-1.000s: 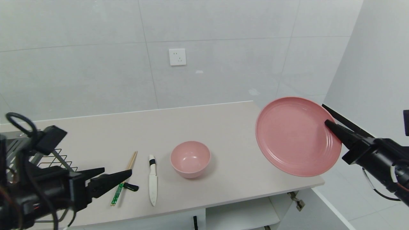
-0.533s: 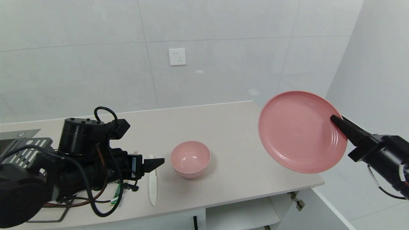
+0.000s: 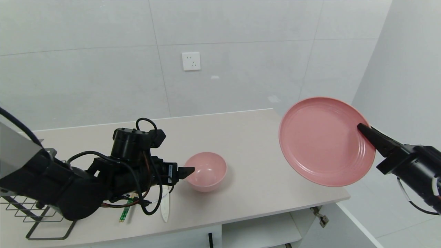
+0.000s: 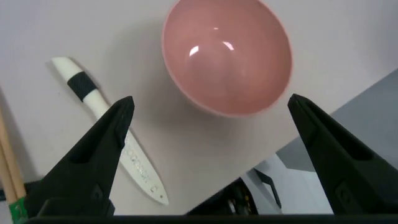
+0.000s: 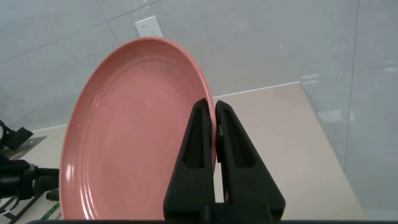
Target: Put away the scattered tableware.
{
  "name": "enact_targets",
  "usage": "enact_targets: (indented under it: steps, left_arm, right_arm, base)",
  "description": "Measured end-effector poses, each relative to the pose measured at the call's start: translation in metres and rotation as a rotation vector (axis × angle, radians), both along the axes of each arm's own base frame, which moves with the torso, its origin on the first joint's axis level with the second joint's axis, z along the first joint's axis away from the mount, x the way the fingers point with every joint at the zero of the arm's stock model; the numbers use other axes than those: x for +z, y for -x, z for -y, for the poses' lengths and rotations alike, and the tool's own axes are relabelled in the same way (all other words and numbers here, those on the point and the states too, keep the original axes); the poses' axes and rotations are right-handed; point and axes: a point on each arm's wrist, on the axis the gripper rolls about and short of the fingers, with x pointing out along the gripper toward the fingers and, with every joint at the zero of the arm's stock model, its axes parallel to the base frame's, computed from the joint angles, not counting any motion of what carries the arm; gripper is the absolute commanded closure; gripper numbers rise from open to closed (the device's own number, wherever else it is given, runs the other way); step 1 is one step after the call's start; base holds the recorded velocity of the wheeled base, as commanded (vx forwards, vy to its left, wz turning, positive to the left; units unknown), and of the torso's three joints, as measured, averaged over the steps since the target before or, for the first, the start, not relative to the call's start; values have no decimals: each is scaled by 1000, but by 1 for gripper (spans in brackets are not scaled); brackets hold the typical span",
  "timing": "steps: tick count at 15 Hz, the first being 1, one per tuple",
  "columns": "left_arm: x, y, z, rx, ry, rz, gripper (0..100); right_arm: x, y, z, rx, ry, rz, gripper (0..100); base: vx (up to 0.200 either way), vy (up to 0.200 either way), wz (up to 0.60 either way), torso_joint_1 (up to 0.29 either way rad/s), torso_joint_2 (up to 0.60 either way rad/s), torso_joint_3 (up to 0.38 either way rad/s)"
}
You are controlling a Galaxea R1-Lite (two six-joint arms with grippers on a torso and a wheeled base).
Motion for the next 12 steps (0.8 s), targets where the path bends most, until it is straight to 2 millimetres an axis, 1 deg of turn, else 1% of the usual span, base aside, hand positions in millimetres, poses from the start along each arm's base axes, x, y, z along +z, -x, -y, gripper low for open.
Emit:
enact_targets:
  steps: [6, 9, 12]
  left_arm:
    - [-35, -27, 11, 6, -18, -26, 0]
    - [-48, -42, 16, 9, -24, -40, 0]
    - [-57, -54, 22, 9, -25, -42, 0]
  right_arm:
    - [0, -1, 0, -1, 15, 2, 100]
    - [-1, -1, 0, -2, 16, -1, 100]
    - [-1, -1, 0, -1, 17, -2, 100]
  base:
    - [0, 0, 0, 0, 0, 0]
    - [0, 0, 0, 0, 0, 0]
    - [0, 0, 0, 0, 0, 0]
